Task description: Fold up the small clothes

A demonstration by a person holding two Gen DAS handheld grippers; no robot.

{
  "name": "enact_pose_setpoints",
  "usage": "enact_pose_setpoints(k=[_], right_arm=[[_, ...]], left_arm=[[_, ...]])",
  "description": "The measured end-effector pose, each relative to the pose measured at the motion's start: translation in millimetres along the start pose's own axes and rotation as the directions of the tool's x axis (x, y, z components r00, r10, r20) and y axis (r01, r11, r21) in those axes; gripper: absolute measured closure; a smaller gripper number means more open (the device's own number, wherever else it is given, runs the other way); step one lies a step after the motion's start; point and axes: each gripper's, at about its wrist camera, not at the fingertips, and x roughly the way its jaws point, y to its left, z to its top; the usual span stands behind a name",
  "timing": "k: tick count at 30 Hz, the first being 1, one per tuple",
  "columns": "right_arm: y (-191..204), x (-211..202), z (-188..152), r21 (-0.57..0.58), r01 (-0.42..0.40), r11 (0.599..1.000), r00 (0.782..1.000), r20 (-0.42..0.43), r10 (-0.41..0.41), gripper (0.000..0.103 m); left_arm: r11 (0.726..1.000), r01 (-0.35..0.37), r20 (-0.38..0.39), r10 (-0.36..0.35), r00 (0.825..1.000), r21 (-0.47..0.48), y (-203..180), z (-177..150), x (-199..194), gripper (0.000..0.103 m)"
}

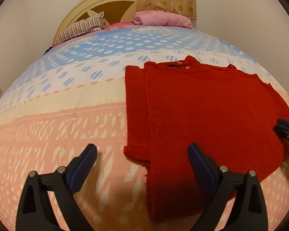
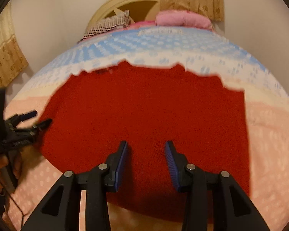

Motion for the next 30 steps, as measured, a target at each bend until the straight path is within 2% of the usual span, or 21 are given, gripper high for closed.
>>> enact_pose_setpoints(k=[5, 12, 15, 19, 22, 24, 26, 30], right_arm=[[-4, -3, -4, 0.021, -0.017, 1.0, 1.0, -0.003, 0.017, 0.061], [12, -9, -9, -0.045, 0.068, 0.997, 0.998, -0.01, -0.069, 0.06], [18, -11, -15, -0.074, 0.099, 0.992, 0.995, -0.003, -0.099, 0.058], [16, -11, -16, -0.075, 0.098, 0.992, 0.995, -0.005, -0.099, 0.057], [24, -16, -12, -0.094, 0.135, 0.986, 0.991, 0.005, -0.135, 0.056], [29, -23, -8, -0.062, 0.094, 0.994, 0.995, 0.027, -0.092, 0.056], [42, -27, -1, -0.056, 0.018, 0.998, 0.999, 0.051, -0.015, 0.056], [77, -11, 7, -0.122, -0.054, 0.991, 0.998, 0.027, 0.057, 0.056]], left_arm=[[1.0, 0.015, -0.011, -0.015, 1.0, -0.01, 2, 0, 2, 0.001], [0.996, 0.065, -0.041, -0.068, 0.997, -0.065, 12, -1, 6, 0.0], [0.995, 0.066, -0.043, -0.069, 0.997, -0.07, 12, -3, 5, 0.0], [0.995, 0.067, -0.042, -0.07, 0.997, -0.07, 12, -4, 4, 0.0], [0.994, 0.066, -0.05, -0.071, 0.996, -0.091, 16, -8, -1, 0.0], [0.995, 0.042, -0.014, -0.044, 0.999, -0.092, 17, -15, -14, 0.0], [0.994, 0.04, 0.02, -0.038, 0.999, -0.099, 19, -19, -23, 0.0], [0.988, 0.061, -0.029, -0.066, 0.997, -0.139, 29, -22, -17, 0.0]])
